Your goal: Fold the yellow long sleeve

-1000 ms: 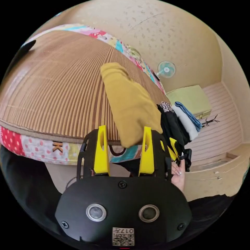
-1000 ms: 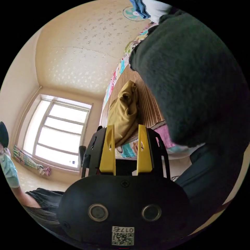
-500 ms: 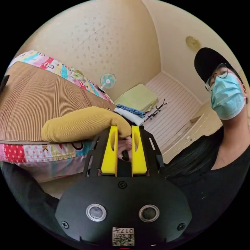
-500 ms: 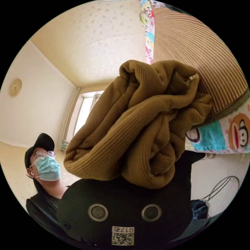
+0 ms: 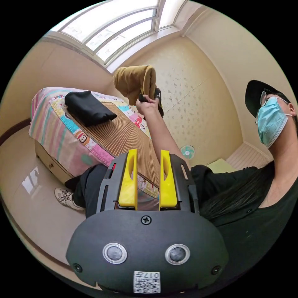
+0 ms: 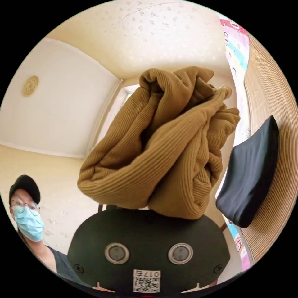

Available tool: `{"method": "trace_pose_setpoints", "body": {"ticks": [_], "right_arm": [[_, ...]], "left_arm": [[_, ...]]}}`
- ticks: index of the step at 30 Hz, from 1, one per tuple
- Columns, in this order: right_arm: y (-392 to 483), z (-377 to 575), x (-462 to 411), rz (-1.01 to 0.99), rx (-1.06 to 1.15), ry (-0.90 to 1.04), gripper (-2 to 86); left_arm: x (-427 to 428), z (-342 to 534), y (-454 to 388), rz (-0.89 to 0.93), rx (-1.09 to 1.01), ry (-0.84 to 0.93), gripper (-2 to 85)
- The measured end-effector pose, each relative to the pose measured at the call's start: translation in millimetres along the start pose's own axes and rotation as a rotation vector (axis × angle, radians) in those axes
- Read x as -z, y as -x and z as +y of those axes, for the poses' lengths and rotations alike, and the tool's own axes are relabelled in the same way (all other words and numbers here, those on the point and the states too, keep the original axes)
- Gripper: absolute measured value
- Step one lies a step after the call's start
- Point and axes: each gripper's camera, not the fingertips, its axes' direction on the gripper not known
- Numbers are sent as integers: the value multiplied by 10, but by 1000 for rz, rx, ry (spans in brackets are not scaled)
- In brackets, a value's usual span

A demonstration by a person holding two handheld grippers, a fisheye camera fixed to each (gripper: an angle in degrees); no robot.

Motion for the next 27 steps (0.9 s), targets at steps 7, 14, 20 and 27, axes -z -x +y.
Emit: {"method": "trace_pose_setpoints", "body": {"ticks": [7, 14, 20, 27], "right_arm": [[-1252, 1587, 425, 296, 87, 568, 93], [-340, 2102, 2519, 800, 462, 544, 99], [705, 2540, 4087, 1492, 551, 64, 105], [-1, 2749, 5297, 1763, -37, -285, 87]], "left_arm": [[-226, -19, 257, -150, 47, 25, 112], [-1341, -34, -157, -241, -162, 234, 70], [-2713, 275, -1058, -222, -449, 438, 49], [-3490, 1037, -1751, 36, -460, 651, 48]]}}
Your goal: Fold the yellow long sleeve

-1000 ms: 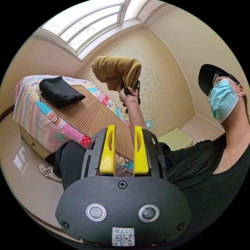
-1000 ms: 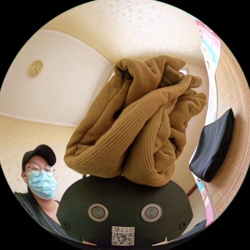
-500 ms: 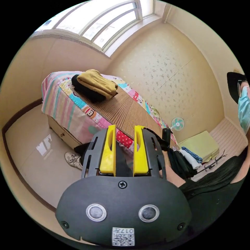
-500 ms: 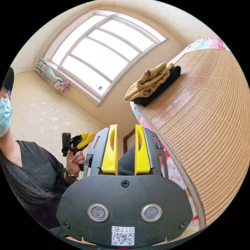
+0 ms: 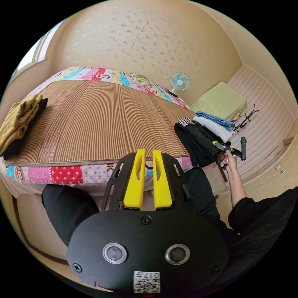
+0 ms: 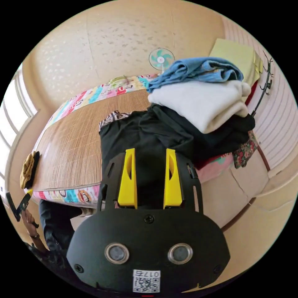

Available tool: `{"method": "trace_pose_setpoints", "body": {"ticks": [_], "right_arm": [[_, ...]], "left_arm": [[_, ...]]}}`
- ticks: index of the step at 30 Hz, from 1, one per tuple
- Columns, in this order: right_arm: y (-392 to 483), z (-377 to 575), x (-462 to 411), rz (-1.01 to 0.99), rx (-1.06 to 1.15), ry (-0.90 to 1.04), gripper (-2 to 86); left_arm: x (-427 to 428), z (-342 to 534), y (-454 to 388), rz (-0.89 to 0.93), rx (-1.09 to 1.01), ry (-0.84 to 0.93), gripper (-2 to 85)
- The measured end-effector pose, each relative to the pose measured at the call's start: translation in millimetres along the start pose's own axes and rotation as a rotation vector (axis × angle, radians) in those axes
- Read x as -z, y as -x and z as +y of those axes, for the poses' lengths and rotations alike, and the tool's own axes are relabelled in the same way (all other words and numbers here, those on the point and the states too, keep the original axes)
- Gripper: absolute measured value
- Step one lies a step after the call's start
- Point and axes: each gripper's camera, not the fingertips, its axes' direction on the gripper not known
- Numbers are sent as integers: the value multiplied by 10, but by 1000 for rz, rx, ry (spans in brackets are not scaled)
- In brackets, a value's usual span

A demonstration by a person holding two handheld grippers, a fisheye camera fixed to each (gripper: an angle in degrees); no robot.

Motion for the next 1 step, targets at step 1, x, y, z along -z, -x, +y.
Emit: {"method": "trace_pose_setpoints", "body": {"ticks": [1], "right_arm": [[63, 81, -104, -75, -42, -24, 54]], "left_arm": [[-91, 47, -77, 6, -2, 22, 48]]}}
